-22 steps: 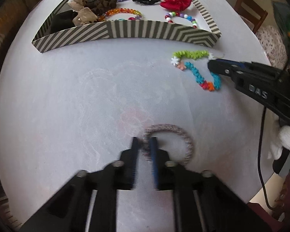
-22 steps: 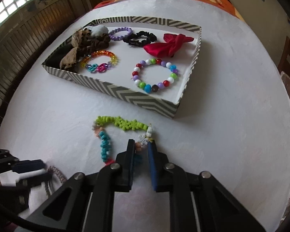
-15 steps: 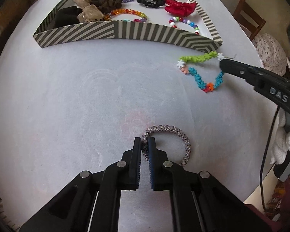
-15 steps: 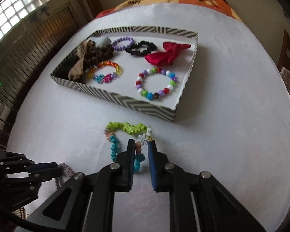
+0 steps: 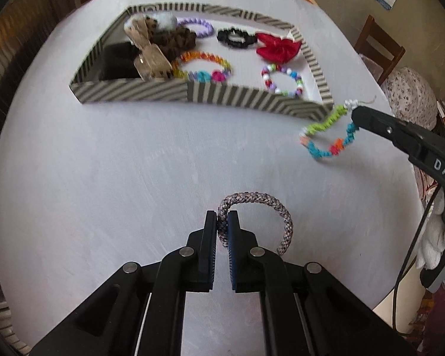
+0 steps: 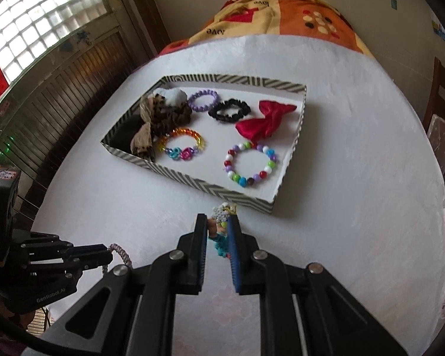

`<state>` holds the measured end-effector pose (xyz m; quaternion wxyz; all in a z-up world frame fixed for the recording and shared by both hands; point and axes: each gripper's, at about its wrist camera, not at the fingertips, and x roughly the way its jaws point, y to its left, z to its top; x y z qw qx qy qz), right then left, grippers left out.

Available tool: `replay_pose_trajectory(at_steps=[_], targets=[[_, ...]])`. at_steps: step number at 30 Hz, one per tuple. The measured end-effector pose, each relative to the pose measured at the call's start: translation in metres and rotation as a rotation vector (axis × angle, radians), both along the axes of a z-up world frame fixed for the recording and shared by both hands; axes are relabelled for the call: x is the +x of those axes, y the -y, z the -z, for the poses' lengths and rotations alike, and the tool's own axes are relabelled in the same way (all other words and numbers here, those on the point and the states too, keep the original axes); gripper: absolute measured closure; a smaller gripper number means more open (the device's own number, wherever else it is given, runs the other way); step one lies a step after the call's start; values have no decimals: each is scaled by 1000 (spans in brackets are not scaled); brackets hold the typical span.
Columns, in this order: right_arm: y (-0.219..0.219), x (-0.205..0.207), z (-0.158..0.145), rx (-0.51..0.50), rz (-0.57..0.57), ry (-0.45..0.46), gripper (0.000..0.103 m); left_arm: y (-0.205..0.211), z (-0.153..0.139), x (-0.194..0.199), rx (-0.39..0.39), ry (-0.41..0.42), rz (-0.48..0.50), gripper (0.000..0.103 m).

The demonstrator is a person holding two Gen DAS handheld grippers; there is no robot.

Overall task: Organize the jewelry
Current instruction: 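Carry both bracelets into the striped tray and open both tools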

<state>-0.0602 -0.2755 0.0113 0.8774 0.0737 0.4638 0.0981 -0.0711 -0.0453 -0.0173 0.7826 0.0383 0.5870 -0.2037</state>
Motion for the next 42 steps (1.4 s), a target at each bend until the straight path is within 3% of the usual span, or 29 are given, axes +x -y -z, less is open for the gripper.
replay_pose_trajectory(at_steps=[25, 42], targets=[[2, 25, -68, -77, -25, 95, 89, 9, -56, 61, 4, 164, -51, 103], [-5, 70, -67, -92, -60, 76, 89, 22, -53, 104, 23, 172, -73, 103]])
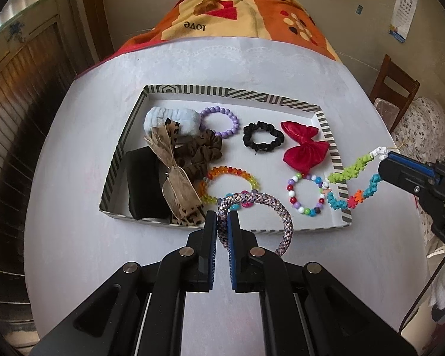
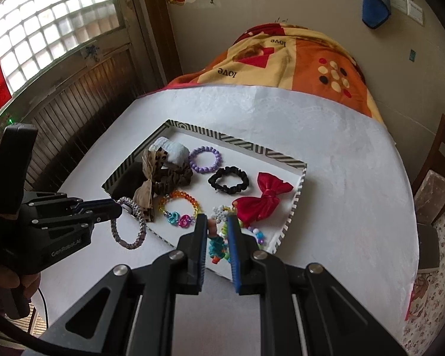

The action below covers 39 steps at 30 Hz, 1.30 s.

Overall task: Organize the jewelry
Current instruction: 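Carry both bracelets into the striped tray and open both tools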

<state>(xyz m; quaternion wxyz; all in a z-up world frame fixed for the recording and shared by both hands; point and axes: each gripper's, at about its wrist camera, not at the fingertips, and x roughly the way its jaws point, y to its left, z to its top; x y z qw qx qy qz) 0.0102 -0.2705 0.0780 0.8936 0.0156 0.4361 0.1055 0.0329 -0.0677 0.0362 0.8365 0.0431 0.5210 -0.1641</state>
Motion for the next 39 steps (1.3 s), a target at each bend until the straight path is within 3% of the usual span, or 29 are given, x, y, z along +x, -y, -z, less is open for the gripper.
replay_pose_trajectory(at_steps=[15, 26, 31, 39], targets=[[-10, 55, 29, 52, -33, -69, 89, -4, 13, 46, -6, -35, -63, 103], [-16, 98, 71, 103, -39, -163, 89, -4, 23, 73, -5, -58, -90, 103], [-2, 104, 104, 81, 2, -227, 89, 6, 30, 86, 1, -69, -81, 103], [3, 103, 119, 78, 18, -252, 88, 27, 52, 108, 17, -112, -62, 103]])
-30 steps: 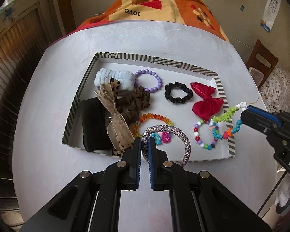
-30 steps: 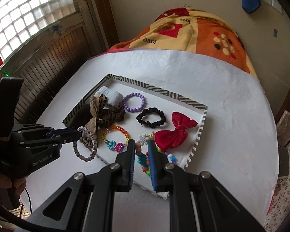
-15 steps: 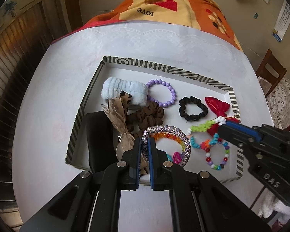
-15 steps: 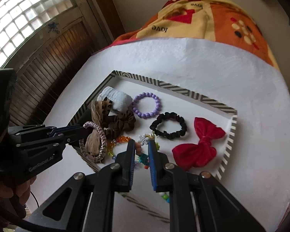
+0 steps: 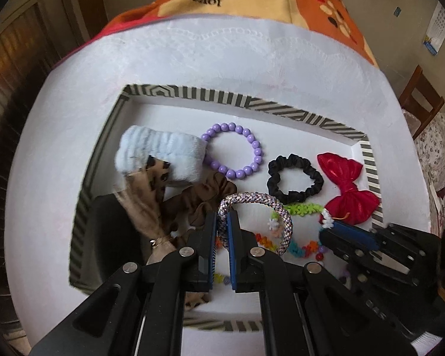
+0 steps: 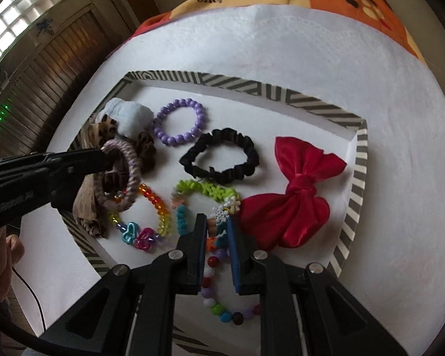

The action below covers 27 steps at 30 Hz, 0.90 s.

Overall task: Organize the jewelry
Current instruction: 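Carry both bracelets into the striped tray and open both tools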

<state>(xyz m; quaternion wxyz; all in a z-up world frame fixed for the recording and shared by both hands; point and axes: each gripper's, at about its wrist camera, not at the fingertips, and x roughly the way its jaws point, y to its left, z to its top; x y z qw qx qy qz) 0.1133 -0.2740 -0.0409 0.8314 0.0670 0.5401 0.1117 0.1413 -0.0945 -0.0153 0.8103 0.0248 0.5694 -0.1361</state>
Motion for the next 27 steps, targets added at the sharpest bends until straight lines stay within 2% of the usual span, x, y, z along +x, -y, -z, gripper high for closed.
replay_pose_trajectory(at_steps=[5, 10, 19, 21, 23, 27], targets=[[10, -9, -9, 25, 30, 10, 70, 6, 17, 11, -10, -36, 5, 103], [14, -17, -20, 32, 45, 28, 67, 11, 29, 18, -14, -55, 2, 103], [8, -30, -32, 22, 42, 59, 60, 15, 28, 20, 22, -34, -7, 103], [6, -33, -33, 17, 43, 59, 58, 15, 27, 18, 21, -43, -14, 100], [7, -36, -33, 14, 43, 58, 57, 16, 26, 14, 10, -52, -15, 93], [9, -41, -32, 3, 52, 58, 57, 16, 18, 2, 23, -23, -13, 86]])
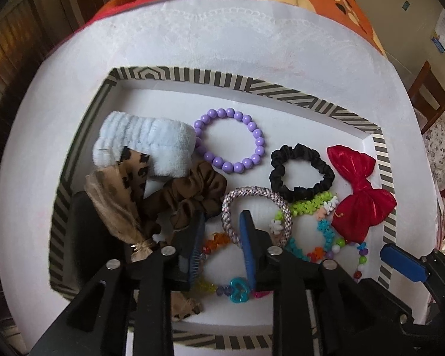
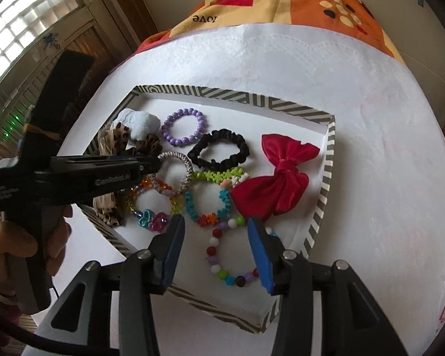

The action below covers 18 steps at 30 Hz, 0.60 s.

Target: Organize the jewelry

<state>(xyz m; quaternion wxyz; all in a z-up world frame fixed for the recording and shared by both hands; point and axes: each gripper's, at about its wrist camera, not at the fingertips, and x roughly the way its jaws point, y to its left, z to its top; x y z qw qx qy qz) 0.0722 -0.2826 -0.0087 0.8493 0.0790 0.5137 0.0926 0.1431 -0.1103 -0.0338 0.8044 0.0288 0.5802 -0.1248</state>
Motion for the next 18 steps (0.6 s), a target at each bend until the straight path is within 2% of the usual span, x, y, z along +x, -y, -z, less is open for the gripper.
replay_pose_trajectory(at_steps=[8, 13, 18], targets=[[2, -14, -6, -17, 43, 31, 49, -7, -22, -26, -16, 46, -16, 84], [1, -25, -9, -13, 64, 41, 48, -22, -35, -44, -23, 69, -24, 84], [-5, -39, -13, -14, 59, 45, 47, -30, -49, -58, 6, 108, -26, 84]])
